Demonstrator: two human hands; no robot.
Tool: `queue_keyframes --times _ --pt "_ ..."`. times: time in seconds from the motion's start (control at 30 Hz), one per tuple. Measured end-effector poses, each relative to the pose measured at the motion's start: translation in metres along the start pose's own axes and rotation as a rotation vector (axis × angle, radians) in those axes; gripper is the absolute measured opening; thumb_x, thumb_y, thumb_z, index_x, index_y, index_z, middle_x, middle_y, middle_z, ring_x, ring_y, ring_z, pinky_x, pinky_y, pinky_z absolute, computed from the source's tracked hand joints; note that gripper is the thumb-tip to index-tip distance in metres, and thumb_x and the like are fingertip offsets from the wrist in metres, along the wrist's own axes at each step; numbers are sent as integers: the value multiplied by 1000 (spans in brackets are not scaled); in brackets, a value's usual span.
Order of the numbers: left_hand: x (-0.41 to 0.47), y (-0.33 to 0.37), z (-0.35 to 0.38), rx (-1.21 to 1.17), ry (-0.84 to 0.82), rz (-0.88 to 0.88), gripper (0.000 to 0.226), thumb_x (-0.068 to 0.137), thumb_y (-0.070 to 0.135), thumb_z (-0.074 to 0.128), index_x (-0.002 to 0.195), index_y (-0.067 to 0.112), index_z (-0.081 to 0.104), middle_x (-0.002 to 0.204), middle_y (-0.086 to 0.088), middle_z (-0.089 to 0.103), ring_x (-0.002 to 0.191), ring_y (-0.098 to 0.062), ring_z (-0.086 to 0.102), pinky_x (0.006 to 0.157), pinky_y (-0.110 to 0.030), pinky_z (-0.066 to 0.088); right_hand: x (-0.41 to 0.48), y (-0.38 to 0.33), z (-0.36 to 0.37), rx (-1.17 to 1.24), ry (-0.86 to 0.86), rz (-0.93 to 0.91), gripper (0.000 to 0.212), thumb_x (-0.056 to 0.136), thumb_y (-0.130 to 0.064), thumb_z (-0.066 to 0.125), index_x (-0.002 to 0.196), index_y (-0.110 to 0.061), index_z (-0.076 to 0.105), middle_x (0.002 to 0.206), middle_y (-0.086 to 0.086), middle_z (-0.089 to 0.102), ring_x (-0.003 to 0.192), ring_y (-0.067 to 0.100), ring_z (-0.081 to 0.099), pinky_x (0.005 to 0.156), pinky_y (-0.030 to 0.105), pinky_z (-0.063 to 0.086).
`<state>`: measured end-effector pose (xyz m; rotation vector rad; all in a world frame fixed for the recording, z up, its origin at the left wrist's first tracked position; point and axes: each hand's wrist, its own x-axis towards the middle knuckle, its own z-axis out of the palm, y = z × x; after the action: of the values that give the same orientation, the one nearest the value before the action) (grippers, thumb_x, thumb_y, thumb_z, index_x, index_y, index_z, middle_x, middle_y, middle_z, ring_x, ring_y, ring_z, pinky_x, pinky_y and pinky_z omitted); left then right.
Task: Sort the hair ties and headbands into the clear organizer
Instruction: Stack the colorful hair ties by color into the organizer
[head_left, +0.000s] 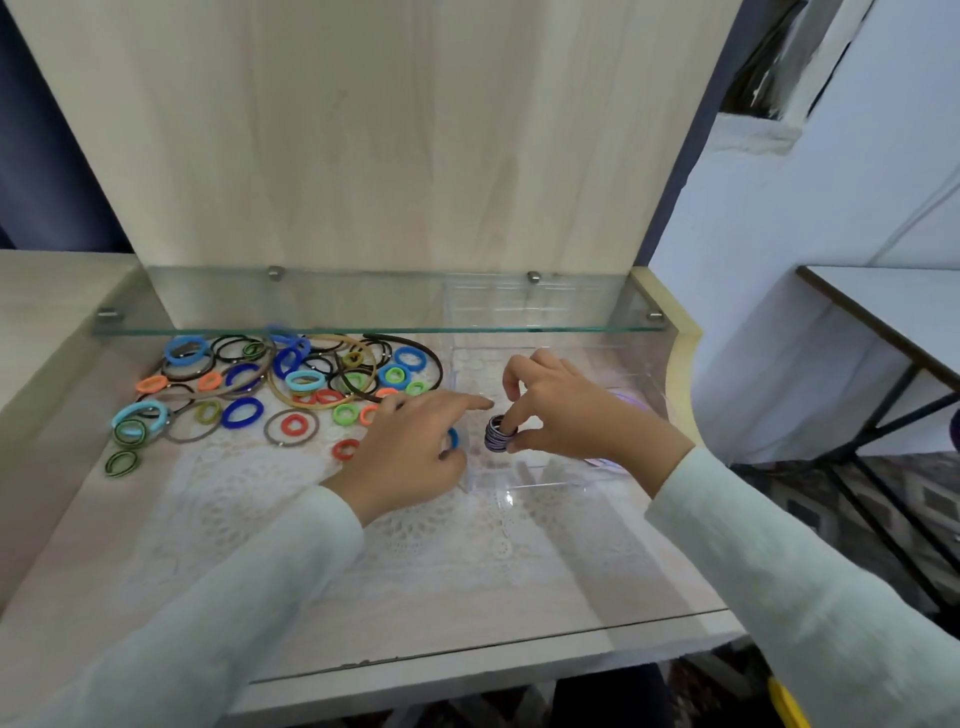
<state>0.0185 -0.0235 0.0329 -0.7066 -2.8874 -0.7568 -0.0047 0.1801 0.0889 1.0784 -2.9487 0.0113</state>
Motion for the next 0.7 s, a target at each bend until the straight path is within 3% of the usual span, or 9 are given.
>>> queue_keyframes --times 0.1,0.2,0.33,0.5,0.6,0.7 --pt "-5 -4 1 -37 95 44 56 72 34 46 127 40 47 134 27 49 128 2 40 106 -25 20 7 -1 4 34 -109 13 20 83 -39 71 102 -34 74 109 -4 43 97 14 29 84 28 28" --pt "-11 -9 1 -59 131 160 44 77 39 57 120 38 47 135 26 48 130 3 40 106 -22 18 16 -4 5 84 -190 3 21 82 -36 73 102 -34 75 105 -8 38 95 13 26 81 25 24" --pt "-15 -19 -1 -58 127 251 46 80 42 70 121 36 50 137 24 48 132 3 38 110 -23 19 25 -11 6 89 -279 -32 18 84 -32 70 101 -35 75 105 -8 37 96 15 28 83 27 29" --pt "-16 -26 1 -17 66 274 48 82 57 67 123 36 50 135 21 52 139 -1 34 112 -31 23 32 -18 2 59 -368 -33 18 83 -28 70 98 -36 75 112 -3 42 100 19 32 86 30 36" --pt "-15 -27 4 6 77 316 41 84 53 67 118 35 53 129 23 55 140 -1 35 111 -28 25 32 -21 -6 37 -453 -3 25 84 -24 68 104 -38 72 120 -2 41 108 21 34 93 34 38" --pt "-15 -28 6 13 93 329 36 85 50 68 114 35 54 126 25 56 139 2 34 111 -24 22 29 -29 -17 9 -539 40 42 89 -9 53 114 -39 67 124 -1 39 114 24 33 99 38 38"
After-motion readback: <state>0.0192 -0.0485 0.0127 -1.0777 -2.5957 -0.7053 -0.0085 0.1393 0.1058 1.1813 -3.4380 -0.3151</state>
